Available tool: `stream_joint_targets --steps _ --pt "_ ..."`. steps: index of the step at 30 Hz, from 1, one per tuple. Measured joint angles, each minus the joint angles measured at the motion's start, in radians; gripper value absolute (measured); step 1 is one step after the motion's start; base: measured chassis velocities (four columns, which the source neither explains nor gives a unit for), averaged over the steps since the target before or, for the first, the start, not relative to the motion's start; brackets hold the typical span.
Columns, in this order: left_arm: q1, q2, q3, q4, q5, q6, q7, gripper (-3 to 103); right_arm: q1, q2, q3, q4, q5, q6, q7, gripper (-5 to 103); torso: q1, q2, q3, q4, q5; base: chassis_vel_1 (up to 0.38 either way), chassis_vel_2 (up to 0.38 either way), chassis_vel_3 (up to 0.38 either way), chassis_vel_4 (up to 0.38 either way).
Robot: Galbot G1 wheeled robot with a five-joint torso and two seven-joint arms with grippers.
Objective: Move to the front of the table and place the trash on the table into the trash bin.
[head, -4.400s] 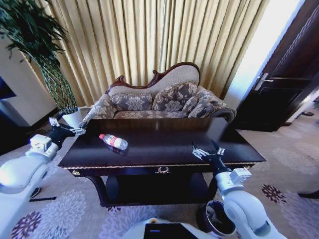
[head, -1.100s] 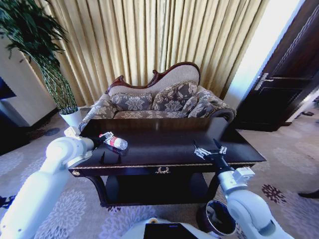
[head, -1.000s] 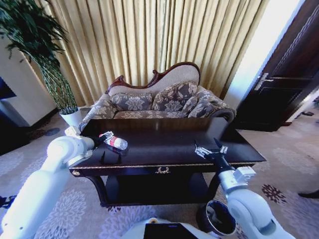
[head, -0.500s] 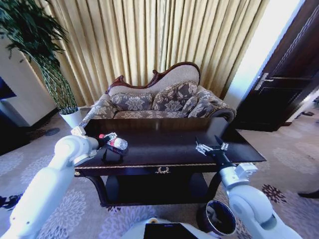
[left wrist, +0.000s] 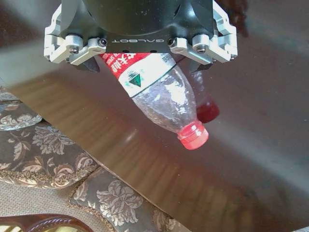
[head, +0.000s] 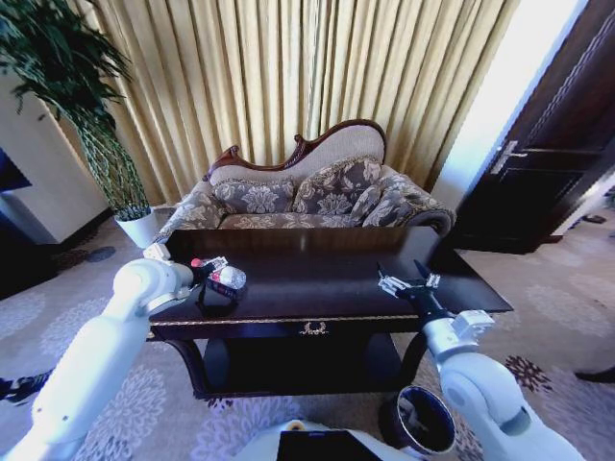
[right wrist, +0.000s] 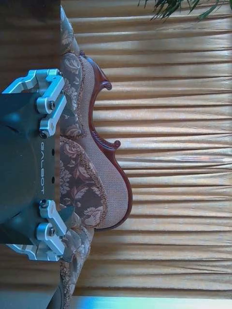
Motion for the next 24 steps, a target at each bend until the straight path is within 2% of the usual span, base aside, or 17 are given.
stream_joint_targets --steps 18,19,21,23,24 --pt "-0.025 -0.030 0.026 0.018 0.004 0.014 0.014 100 -0.005 -0.012 0.010 0.015 0.028 0.000 0.002 100 0.000 0.000 0.000 0.0000 0.0002 0.000 0.000 0.000 0.000" --pt "-0.026 -0.032 0.028 0.017 0.004 0.015 0.014 103 -0.005 -0.013 0.012 0.016 0.031 0.000 0.003 100 0.000 0.000 0.000 0.0000 0.0002 0.000 0.000 0.000 0.000" --pt "-0.026 -0.036 0.031 0.013 0.000 0.015 0.015 97 -0.004 -0.015 0.014 0.018 0.035 0.001 0.003 100 0.000 0.000 0.000 0.0000 0.0000 0.000 0.000 0.000 0.000" --pt "-0.026 -0.036 0.032 0.013 -0.002 0.015 0.016 97 -0.002 -0.016 0.014 0.018 0.037 0.001 0.003 100 0.000 0.000 0.000 0.0000 0.0000 0.000 0.000 0.000 0.000" --pt "-0.027 -0.037 0.033 0.014 -0.003 0.015 0.017 93 -0.002 -0.017 0.014 0.018 0.040 0.001 0.003 100 0.000 0.000 0.000 0.0000 0.0000 0.000 0.000 0.000 0.000"
